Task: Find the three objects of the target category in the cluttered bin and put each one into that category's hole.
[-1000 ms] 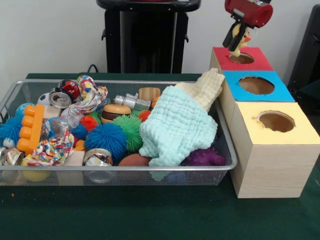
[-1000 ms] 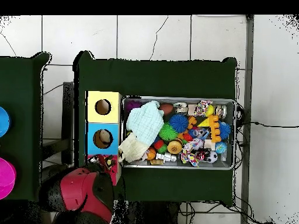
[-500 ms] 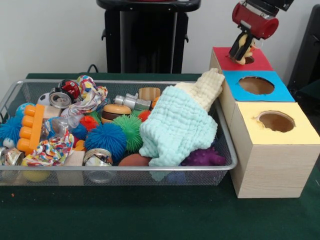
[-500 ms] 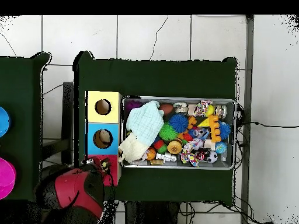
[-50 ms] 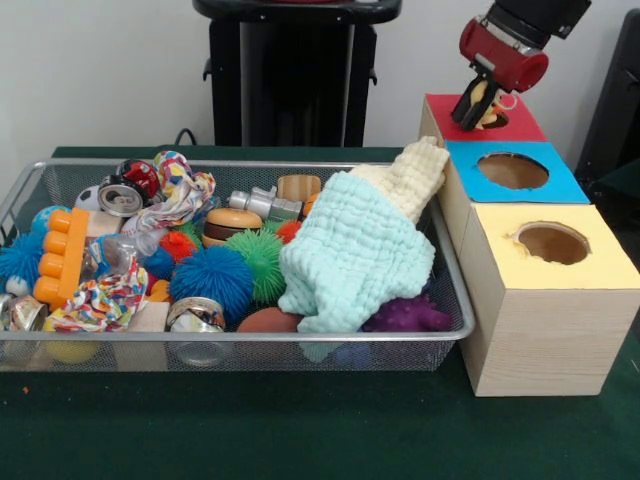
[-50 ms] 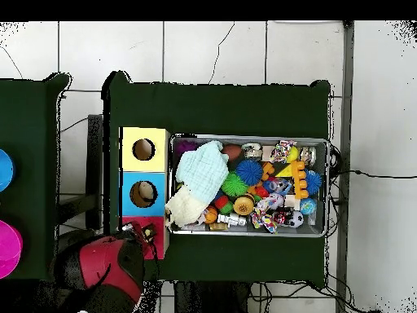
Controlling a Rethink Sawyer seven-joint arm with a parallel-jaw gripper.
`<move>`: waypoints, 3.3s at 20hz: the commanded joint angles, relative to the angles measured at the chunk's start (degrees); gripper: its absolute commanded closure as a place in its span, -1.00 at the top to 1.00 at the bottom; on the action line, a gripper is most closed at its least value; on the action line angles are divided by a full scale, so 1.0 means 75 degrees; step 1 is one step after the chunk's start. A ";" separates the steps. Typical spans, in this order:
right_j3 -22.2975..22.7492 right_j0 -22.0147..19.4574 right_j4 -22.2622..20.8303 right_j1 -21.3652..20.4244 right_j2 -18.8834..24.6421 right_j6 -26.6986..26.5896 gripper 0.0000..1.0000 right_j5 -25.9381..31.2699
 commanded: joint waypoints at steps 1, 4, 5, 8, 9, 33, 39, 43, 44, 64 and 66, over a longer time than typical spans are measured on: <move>-0.0025 -0.0125 0.0474 0.0353 0.0247 0.1344 -1.00 -0.0243; -0.0002 -0.0150 0.0512 0.0328 0.0298 0.1277 1.00 -0.0225; 0.0007 -0.0170 0.0513 0.0314 0.0318 0.1233 1.00 -0.0225; -0.0087 -0.0079 0.0563 0.0412 0.0243 0.1341 1.00 -0.0147; -0.0069 -0.0067 0.0669 0.0421 0.0293 0.1440 1.00 -0.0122; -0.1120 -0.3298 -0.1621 -0.0865 0.1394 -0.2278 1.00 0.0072; -0.1392 -0.4078 -0.2483 -0.0687 0.1874 -0.2347 1.00 -0.0292; -0.1627 -0.4342 -0.3157 -0.0405 0.1921 -0.2099 1.00 -0.0643; -0.1681 -0.4404 -0.3294 -0.0360 0.1923 -0.2037 1.00 -0.0672; -0.1774 -0.5474 -0.4843 -0.0470 0.2441 -0.1619 1.00 -0.0963; -0.1749 -0.5506 -0.4992 -0.0415 0.2384 -0.1458 1.00 -0.1145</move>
